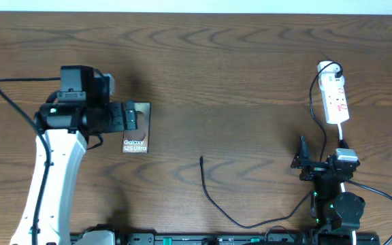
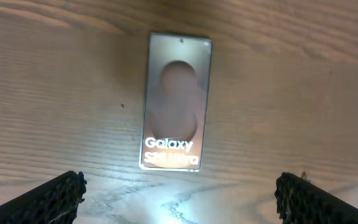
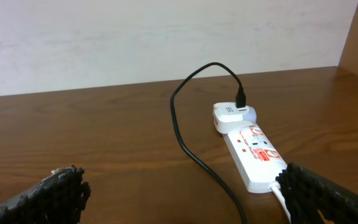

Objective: Plug charger to phone and switch on socket
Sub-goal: 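Move the left gripper forward over the silver phone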

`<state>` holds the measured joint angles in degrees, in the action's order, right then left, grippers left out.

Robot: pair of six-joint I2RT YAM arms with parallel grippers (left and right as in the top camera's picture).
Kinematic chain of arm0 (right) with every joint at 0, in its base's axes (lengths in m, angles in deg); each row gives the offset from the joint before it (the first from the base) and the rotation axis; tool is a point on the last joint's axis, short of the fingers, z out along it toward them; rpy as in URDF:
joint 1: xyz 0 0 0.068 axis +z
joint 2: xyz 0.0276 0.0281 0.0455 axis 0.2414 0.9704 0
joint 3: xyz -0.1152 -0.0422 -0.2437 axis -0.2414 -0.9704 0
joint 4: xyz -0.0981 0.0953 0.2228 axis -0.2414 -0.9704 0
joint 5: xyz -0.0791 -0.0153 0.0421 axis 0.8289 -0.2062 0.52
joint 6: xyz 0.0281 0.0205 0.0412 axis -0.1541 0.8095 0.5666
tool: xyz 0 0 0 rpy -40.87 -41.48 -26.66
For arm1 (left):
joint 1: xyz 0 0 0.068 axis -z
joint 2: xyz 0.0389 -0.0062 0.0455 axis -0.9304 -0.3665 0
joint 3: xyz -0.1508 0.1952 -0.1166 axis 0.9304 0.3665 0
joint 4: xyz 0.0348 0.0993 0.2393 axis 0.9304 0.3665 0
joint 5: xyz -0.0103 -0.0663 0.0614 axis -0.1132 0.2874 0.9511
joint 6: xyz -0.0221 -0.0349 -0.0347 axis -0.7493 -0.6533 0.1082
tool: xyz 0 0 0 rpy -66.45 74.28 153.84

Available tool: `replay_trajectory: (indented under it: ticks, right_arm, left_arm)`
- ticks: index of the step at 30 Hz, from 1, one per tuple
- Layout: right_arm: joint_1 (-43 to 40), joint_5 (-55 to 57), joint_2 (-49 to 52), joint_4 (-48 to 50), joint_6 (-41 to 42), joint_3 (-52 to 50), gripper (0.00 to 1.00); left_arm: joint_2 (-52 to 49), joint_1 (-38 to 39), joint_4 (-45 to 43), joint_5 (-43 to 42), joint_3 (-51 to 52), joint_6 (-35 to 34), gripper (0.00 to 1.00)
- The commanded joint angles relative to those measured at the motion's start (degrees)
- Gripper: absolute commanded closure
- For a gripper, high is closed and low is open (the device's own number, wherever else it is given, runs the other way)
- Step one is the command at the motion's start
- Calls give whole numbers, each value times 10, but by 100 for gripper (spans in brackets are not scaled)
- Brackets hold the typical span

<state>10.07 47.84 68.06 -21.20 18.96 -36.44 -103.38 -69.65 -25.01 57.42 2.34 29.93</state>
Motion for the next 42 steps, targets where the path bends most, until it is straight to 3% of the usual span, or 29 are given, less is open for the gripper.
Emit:
replay_trajectory:
  ticks: [1, 15, 42]
  right_arm:
    - [-3, 2, -4, -3, 7, -1, 1]
    - [-3, 2, -4, -3, 7, -1, 1]
    - [-3, 3, -4, -3, 7, -1, 1]
  left_arm:
    - [-29, 12, 11, 8, -13, 4, 0]
    - [-186, 30, 19, 14, -34, 4, 0]
    - [-236, 64, 8, 66, -90, 8, 0]
